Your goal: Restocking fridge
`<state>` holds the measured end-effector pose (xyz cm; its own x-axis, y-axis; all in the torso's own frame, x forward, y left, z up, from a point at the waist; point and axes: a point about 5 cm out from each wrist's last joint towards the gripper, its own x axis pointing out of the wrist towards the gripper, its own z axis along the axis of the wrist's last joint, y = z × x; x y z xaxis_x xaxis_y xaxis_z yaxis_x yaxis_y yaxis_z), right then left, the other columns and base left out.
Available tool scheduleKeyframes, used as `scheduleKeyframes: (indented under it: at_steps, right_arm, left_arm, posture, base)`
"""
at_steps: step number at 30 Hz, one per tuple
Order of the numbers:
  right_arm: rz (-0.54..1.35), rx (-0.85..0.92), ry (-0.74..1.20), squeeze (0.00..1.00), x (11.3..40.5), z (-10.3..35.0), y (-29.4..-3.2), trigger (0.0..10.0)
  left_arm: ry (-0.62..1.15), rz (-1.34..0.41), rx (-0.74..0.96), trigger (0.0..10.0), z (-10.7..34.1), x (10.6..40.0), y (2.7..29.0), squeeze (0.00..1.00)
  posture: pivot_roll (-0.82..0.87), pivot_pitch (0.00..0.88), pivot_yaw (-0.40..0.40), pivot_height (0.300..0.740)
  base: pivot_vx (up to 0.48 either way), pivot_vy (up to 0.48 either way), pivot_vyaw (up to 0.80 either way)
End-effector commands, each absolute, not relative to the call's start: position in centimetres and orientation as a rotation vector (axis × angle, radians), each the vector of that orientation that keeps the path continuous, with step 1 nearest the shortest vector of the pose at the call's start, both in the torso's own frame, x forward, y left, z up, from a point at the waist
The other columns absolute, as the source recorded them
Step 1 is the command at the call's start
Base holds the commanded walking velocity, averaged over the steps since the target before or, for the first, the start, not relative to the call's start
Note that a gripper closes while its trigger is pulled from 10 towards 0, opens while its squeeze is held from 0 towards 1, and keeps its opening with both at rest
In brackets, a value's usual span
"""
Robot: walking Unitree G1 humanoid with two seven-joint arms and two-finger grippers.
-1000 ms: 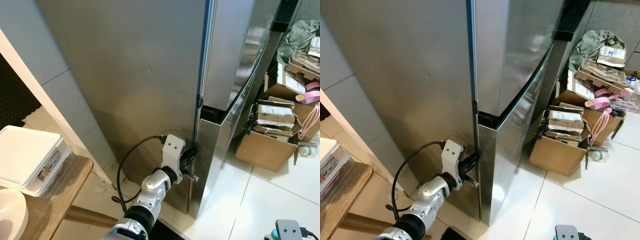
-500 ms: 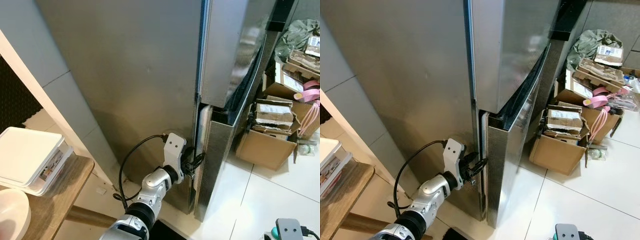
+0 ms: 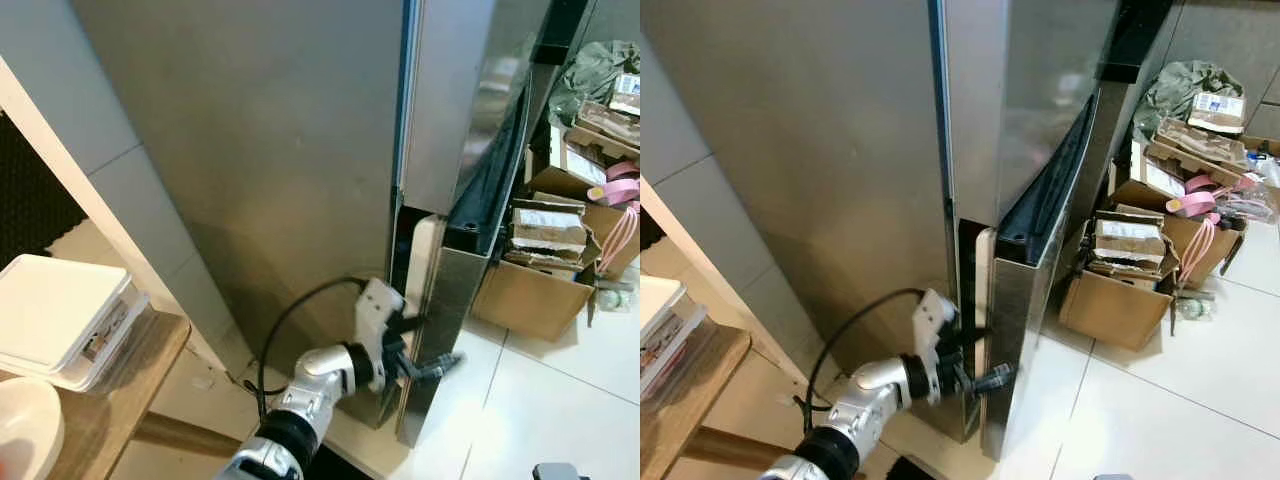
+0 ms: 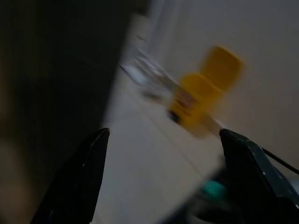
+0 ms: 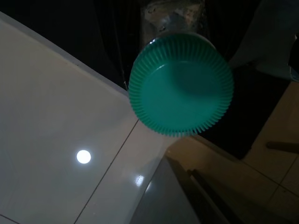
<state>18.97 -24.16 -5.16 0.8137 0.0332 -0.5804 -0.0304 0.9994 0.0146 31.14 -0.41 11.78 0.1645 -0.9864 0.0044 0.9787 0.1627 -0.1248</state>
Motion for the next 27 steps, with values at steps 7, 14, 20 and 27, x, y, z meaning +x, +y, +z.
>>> scheduleKeyframes:
  at_steps: [7,14,20,27]
  right_arm:
    - [0.098,0.038,0.674,0.00,18.1,-6.1,-22.8,10.0]
    - [0.100,0.035,0.696,0.00,18.2,-6.2,-22.8,10.0]
    - [0.098,0.035,0.704,0.00,18.4,-6.2,-22.9,10.0]
    - [0.113,0.026,0.717,0.00,19.0,-6.1,-22.8,10.0]
  left_arm:
    - [0.086,-1.572,-0.252,10.0,11.9,28.2,-4.1,1.00]
    - [0.082,-1.546,-0.256,10.0,12.0,28.1,-2.5,1.00]
    - [0.075,-1.406,-0.217,10.0,11.5,28.5,1.5,0.90]
    - [0.120,-1.164,-0.228,10.0,9.9,26.5,8.9,0.11]
  posture:
    - [-0.06,0.220,0.097,0.740]
    - [-0.06,0.191,0.096,0.740]
    - [-0.05,0.155,0.091,0.740]
    - [-0.04,0.124,0.072,0.740]
  base:
    - [0.000,0.000,0.00]
    - [0.000,0.000,0.00]
    - [0.000,0.000,0.00]
    - [0.000,0.000,0.00]
